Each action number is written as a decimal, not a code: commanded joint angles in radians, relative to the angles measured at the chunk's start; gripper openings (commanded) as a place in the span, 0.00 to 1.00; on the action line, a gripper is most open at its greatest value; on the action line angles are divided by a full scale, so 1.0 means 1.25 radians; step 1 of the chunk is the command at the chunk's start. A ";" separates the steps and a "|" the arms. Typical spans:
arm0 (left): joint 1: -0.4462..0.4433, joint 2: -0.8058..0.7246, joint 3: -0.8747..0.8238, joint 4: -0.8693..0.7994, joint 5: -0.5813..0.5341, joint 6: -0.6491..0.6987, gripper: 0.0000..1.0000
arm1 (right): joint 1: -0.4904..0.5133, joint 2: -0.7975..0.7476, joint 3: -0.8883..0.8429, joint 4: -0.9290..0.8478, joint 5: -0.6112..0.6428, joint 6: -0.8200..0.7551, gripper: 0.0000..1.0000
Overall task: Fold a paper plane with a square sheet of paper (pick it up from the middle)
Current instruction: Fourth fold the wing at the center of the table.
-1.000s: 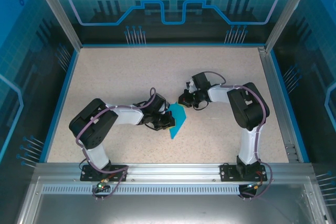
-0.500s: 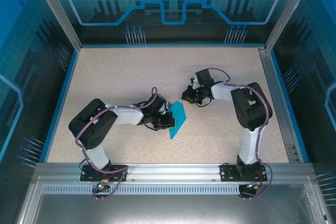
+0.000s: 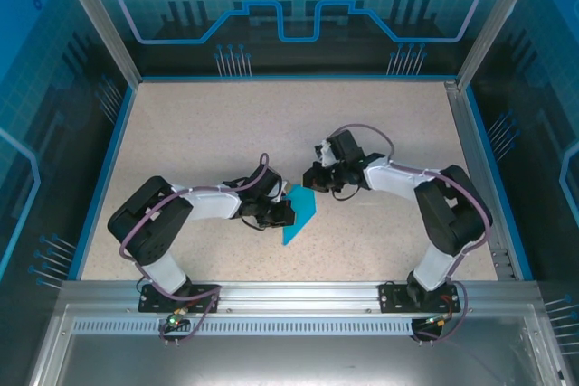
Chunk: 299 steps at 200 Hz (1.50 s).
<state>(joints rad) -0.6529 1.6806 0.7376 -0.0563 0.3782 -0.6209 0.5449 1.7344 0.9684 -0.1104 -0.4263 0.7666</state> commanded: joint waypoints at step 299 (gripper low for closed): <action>-0.005 0.012 -0.026 -0.107 -0.031 0.004 0.07 | 0.029 0.095 -0.002 0.090 0.015 0.066 0.07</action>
<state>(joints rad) -0.6529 1.6798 0.7368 -0.0578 0.3782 -0.6186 0.5678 1.8240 1.0298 -0.0593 -0.3954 0.7948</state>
